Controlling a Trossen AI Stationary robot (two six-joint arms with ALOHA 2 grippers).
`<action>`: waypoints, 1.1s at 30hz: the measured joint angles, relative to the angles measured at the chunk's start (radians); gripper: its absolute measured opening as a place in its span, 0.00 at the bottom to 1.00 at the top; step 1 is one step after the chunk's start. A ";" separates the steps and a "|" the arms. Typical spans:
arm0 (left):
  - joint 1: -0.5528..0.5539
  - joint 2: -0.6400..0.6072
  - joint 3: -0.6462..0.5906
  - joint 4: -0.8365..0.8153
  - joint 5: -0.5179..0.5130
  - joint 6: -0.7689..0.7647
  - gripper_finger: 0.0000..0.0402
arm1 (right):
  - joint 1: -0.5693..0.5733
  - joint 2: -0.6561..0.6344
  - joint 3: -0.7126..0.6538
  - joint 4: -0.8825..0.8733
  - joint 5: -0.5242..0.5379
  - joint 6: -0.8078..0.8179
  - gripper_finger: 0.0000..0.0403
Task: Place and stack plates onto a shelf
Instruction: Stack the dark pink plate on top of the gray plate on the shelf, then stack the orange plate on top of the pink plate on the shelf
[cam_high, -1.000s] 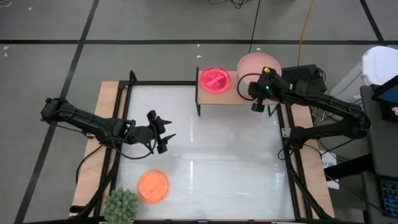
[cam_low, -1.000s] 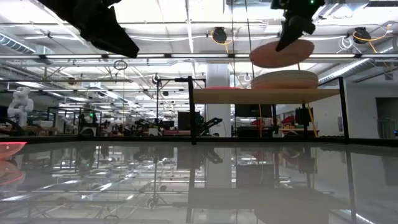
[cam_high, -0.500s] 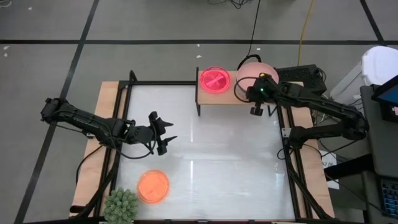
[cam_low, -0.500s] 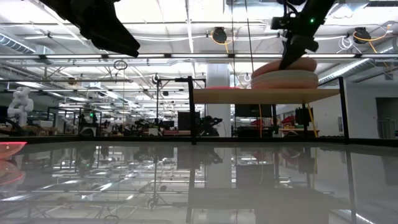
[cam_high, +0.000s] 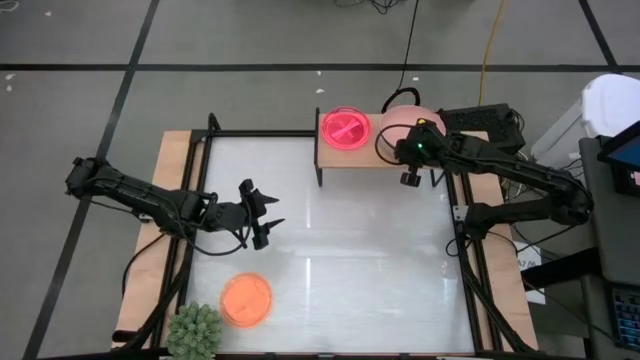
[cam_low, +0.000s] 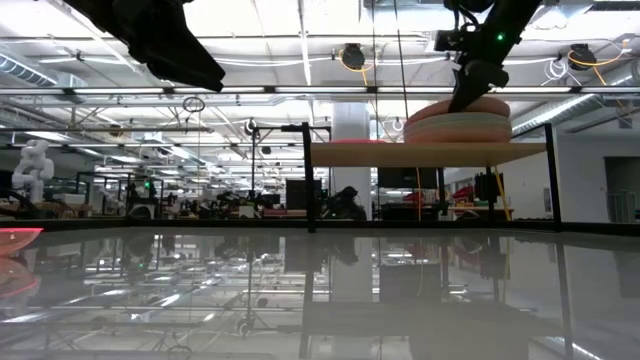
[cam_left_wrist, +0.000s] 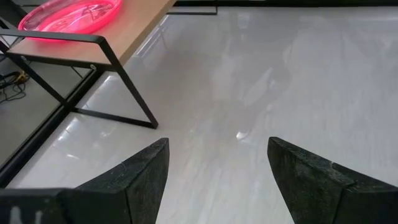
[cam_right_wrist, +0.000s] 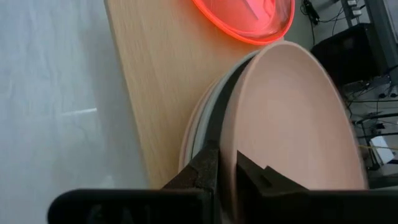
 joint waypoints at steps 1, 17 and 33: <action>0.000 0.000 0.000 0.000 0.000 0.000 0.69 | 0.000 0.000 0.000 -0.001 0.000 0.003 0.06; 0.000 0.000 0.000 0.000 0.000 0.001 0.69 | 0.001 -0.045 0.000 0.014 0.002 -0.002 0.14; 0.000 0.000 0.000 0.000 0.000 0.005 0.69 | 0.050 -0.137 0.000 0.027 -0.027 0.053 0.28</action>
